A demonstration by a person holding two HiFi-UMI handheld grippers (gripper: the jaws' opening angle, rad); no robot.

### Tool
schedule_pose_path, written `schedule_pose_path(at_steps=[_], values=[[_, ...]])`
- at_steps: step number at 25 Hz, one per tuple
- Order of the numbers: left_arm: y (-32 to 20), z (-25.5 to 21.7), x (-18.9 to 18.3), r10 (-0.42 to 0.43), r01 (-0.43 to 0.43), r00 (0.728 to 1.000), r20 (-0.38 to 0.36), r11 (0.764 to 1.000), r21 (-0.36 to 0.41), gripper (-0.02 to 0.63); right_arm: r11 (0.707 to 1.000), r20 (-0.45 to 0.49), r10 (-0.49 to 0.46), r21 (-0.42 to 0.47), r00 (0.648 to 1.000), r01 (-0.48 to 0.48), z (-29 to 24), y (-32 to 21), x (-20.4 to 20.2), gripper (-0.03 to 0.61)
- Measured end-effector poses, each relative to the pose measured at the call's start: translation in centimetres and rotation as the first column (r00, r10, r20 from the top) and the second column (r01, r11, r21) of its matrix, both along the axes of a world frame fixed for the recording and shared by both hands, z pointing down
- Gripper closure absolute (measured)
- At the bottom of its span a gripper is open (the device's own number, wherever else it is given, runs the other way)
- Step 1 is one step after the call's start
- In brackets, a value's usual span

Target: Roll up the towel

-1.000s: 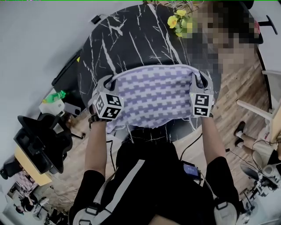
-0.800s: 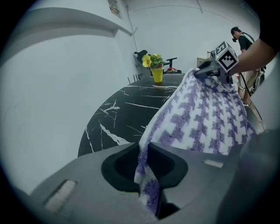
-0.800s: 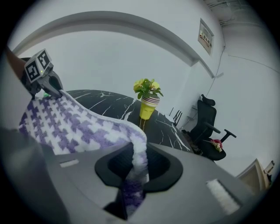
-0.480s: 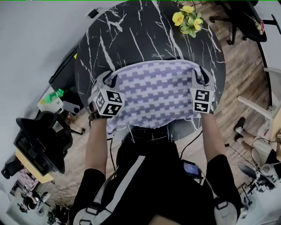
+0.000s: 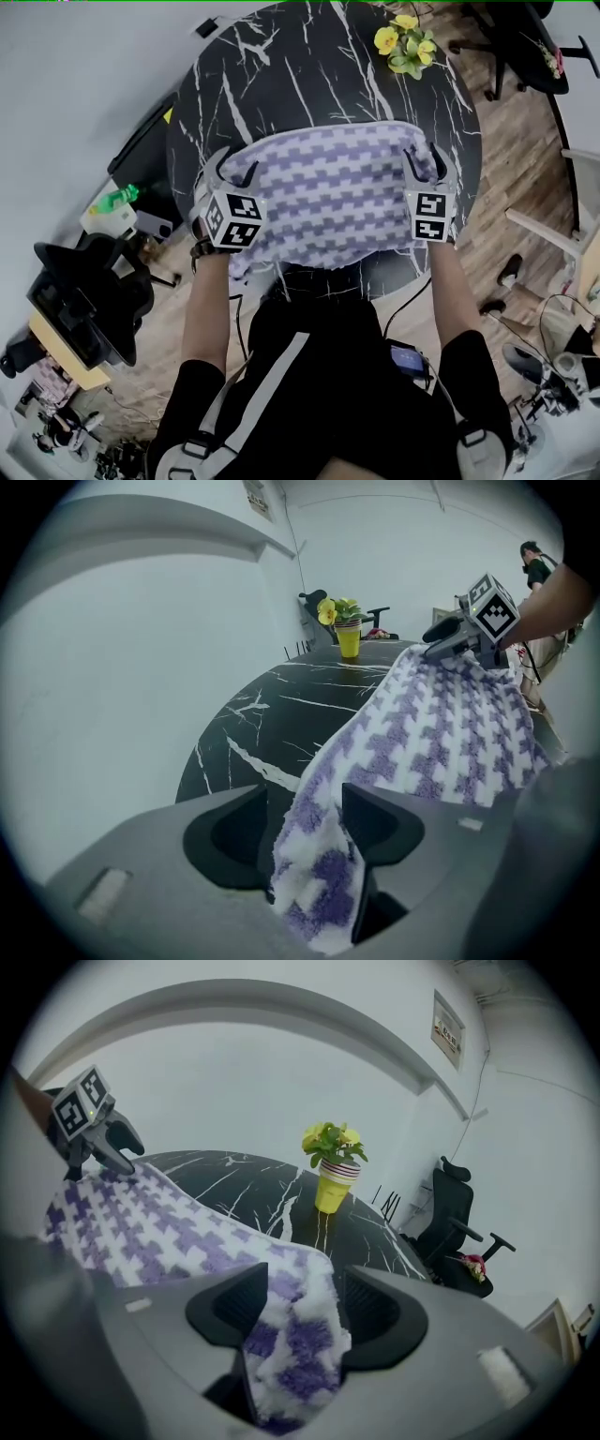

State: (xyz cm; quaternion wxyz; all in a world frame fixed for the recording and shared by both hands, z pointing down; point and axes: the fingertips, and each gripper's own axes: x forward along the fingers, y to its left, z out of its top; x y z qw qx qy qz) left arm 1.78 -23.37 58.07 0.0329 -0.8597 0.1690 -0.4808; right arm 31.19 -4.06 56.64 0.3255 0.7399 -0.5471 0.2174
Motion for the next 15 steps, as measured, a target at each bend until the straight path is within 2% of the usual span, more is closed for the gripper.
schedule_pose_path(at_steps=[8,15], values=[[2.5,-2.4,-0.7,0.040,-0.040,0.999,-0.027,0.999,0.016,0.353,0.996,-0.007,0.068,0.052,0.998,-0.068,-2.5,3.6,-0.4,0.354],[7.7,-3.7,2.4,0.133,-0.133,0.990,-0.052,0.991,-0.003,0.362,0.990,-0.007,0.131,0.055,0.991,-0.130,-3.5,8.9,1.4,0.367]])
